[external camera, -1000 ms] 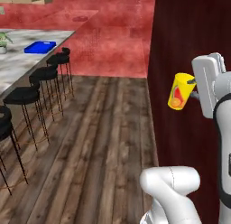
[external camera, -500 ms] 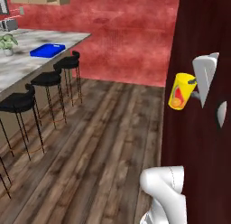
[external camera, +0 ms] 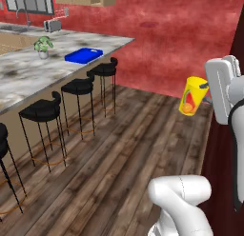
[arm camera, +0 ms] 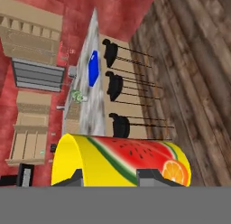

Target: There is a tray on the dining counter. Grab the cup, mug, and pitcher and place them on the tray. The pitcher may be placed next to the tray if it cannot fit the tray.

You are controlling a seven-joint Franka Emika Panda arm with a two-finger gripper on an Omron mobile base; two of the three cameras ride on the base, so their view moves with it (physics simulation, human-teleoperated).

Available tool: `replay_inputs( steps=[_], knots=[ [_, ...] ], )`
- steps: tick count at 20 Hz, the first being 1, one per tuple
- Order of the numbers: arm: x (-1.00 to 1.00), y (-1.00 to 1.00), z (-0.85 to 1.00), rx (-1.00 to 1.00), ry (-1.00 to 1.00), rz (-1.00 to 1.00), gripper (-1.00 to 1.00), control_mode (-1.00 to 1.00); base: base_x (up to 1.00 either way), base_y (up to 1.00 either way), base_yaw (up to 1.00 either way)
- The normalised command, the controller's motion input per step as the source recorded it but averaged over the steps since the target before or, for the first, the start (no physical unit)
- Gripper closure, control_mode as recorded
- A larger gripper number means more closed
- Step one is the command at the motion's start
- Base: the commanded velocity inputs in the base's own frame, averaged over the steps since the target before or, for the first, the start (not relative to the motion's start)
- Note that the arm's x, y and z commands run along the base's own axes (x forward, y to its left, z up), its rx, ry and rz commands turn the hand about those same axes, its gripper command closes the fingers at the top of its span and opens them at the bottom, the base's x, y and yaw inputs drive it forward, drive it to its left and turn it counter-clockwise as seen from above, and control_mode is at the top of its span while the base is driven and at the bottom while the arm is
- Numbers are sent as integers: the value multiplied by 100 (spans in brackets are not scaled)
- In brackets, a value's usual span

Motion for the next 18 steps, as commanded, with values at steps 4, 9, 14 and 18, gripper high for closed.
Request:
replay_inputs(
  steps=[4,9,14,18],
  knots=[
    [0,0,0,0,0,0,100,100,100,-19,36],
    [0,0,0,0,0,0,100,100,100,-48,40],
    [0,0,0,0,0,0,100,100,96,-75,47],
    [0,0,0,0,0,0,100,100,87,-87,50]
  ],
)
